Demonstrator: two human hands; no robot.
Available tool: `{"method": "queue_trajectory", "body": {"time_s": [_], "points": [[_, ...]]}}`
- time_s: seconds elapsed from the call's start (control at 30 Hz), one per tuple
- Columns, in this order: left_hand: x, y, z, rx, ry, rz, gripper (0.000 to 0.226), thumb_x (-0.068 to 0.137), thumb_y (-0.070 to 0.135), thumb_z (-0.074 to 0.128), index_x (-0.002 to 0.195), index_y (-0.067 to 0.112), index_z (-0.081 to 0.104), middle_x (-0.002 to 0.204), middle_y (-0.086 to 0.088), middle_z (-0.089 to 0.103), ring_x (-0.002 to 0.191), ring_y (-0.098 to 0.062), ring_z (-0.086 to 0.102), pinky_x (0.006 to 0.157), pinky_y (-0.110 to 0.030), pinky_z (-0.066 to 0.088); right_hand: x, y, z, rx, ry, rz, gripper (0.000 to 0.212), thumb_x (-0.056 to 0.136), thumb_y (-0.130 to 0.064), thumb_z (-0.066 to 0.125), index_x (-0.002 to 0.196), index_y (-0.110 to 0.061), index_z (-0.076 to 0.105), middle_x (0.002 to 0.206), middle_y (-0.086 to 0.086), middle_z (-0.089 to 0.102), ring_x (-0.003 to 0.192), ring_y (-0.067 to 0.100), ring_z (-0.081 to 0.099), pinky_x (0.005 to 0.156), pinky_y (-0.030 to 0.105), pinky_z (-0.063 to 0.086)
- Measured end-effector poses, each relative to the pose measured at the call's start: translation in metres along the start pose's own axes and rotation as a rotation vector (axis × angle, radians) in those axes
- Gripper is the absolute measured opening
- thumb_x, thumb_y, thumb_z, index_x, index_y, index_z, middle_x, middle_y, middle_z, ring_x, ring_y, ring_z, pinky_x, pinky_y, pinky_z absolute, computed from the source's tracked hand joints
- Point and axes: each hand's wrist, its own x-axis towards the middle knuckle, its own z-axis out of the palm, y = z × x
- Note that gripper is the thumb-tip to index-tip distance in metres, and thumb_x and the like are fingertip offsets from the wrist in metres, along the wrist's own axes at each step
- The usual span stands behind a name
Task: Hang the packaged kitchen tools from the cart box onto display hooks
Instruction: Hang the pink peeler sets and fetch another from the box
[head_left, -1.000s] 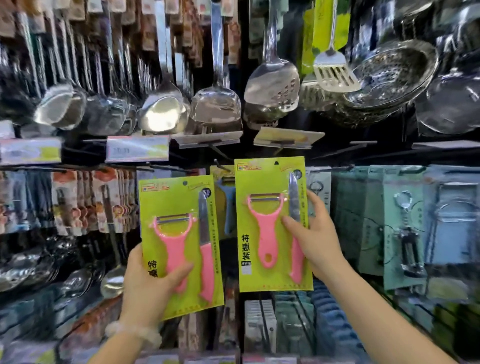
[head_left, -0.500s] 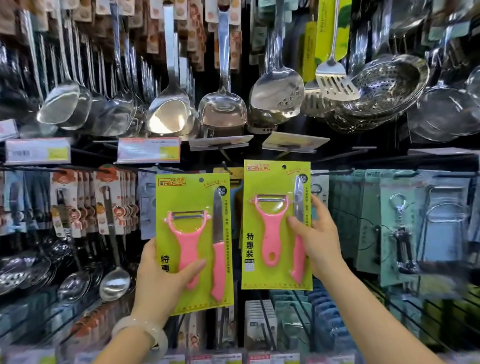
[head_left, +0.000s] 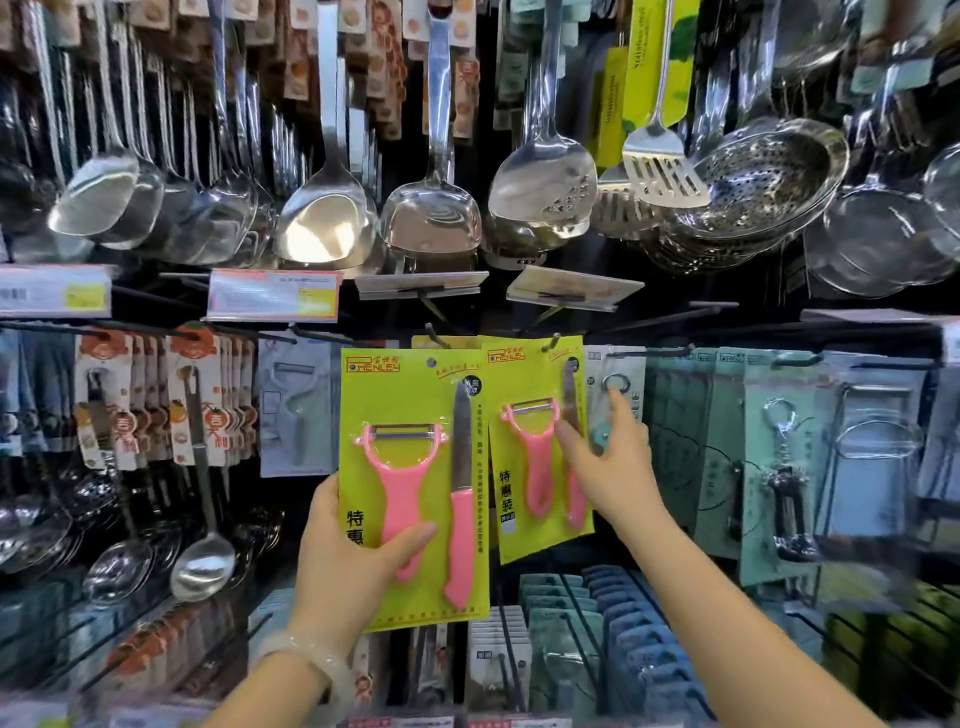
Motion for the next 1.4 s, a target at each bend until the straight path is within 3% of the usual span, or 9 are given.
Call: {"method": "queue_trajectory", "body": {"time_s": [0.1, 0.2, 0.33, 0.47, 0.73, 0.87, 1.03, 1.23, 1.4], "points": [[-0.002, 0.0, 0.025, 0.022, -0.04, 0.034, 0.069, 0.062, 0.007, 0.084, 0.116, 0.022, 0.044, 0.098, 0.015, 0.056, 0.088, 0.002, 0.054, 0.061, -0.008, 0.041, -0.035, -0.016, -0.009, 0.165, -0.258, -0.106, 0.087, 0.077, -0.047, 0.064, 0.146, -0.035, 0.012, 0.141, 0.001, 0.041, 0.118, 0.009, 0.046, 0.1, 0.029, 0.039], [-0.004, -0.002, 0.05, 0.044, -0.095, 0.037, 0.073, 0.064, 0.015, 0.083, 0.125, 0.017, 0.044, 0.112, 0.005, 0.059, 0.105, -0.014, 0.056, 0.085, -0.022, 0.048, -0.048, -0.011, -0.01, 0.036, -0.411, -0.184, 0.099, 0.072, -0.045, 0.072, 0.142, -0.053, 0.001, 0.152, -0.012, 0.022, 0.136, 0.011, 0.033, 0.112, 0.039, 0.032], [-0.006, 0.008, 0.075, 0.044, -0.142, 0.079, 0.084, 0.071, 0.027, 0.079, 0.139, 0.017, 0.032, 0.128, 0.001, 0.053, 0.119, -0.018, 0.051, 0.1, -0.042, 0.044, -0.036, -0.005, -0.021, 0.015, -0.266, -0.23, 0.086, 0.082, -0.026, 0.069, 0.144, -0.046, 0.012, 0.145, -0.03, 0.021, 0.134, -0.003, 0.023, 0.115, 0.031, 0.024], [0.001, 0.02, 0.092, 0.038, -0.158, 0.106, 0.073, 0.078, 0.025, 0.074, 0.138, 0.021, 0.032, 0.118, 0.009, 0.053, 0.108, -0.009, 0.052, 0.085, -0.019, 0.043, -0.019, -0.007, -0.032, -0.022, -0.193, -0.209, 0.08, 0.086, -0.022, 0.065, 0.146, -0.04, 0.017, 0.139, -0.028, 0.026, 0.127, -0.004, 0.025, 0.111, 0.027, 0.026], [0.005, 0.019, 0.099, 0.047, -0.139, 0.103, 0.064, 0.077, 0.019, 0.074, 0.128, 0.026, 0.036, 0.102, 0.028, 0.045, 0.103, -0.005, 0.05, 0.072, -0.008, 0.037, -0.013, -0.002, -0.031, -0.083, -0.17, -0.216, 0.078, 0.087, -0.021, 0.063, 0.146, -0.04, 0.015, 0.151, -0.014, 0.029, 0.137, 0.011, 0.032, 0.111, 0.034, 0.032], [0.016, 0.014, 0.102, 0.075, -0.171, 0.019, 0.06, 0.077, 0.023, 0.074, 0.124, 0.023, 0.037, 0.11, 0.012, 0.055, 0.103, -0.01, 0.052, 0.084, -0.024, 0.041, -0.004, 0.002, -0.026, -0.13, -0.161, -0.203, 0.078, 0.087, -0.02, 0.063, 0.146, -0.04, 0.016, 0.151, -0.011, 0.031, 0.124, 0.013, 0.044, 0.107, 0.037, 0.038], [0.034, 0.002, 0.106, 0.228, -0.181, -0.053, 0.077, 0.077, 0.036, 0.072, 0.139, 0.015, 0.029, 0.122, -0.006, 0.056, 0.107, -0.024, 0.055, 0.086, -0.034, 0.047, 0.015, 0.015, -0.003, -0.129, -0.163, -0.119, 0.08, 0.087, -0.018, 0.063, 0.147, -0.037, 0.014, 0.153, -0.003, 0.029, 0.141, 0.018, 0.028, 0.109, 0.036, 0.031], [0.043, -0.004, 0.111, 0.527, -0.16, -0.167, 0.101, 0.082, 0.033, 0.067, 0.149, 0.019, -0.008, 0.148, -0.017, 0.024, 0.133, -0.033, 0.032, 0.103, -0.041, 0.036, 0.018, 0.023, 0.011, -0.325, -0.096, -0.1, 0.084, 0.089, -0.028, 0.06, 0.146, -0.043, 0.0, 0.124, 0.006, 0.041, 0.091, 0.015, 0.055, 0.087, 0.038, 0.049], [0.009, -0.011, 0.127, 0.833, -0.021, 0.326, 0.101, 0.078, 0.031, 0.071, 0.15, 0.013, 0.002, 0.157, -0.019, 0.005, 0.145, -0.033, 0.002, 0.116, -0.05, 0.003, -0.013, 0.05, -0.016, -0.491, -0.079, -0.112, 0.08, 0.092, -0.039, 0.052, 0.149, -0.027, -0.003, 0.145, 0.013, 0.022, 0.134, 0.029, 0.024, 0.109, 0.037, 0.028]]}}
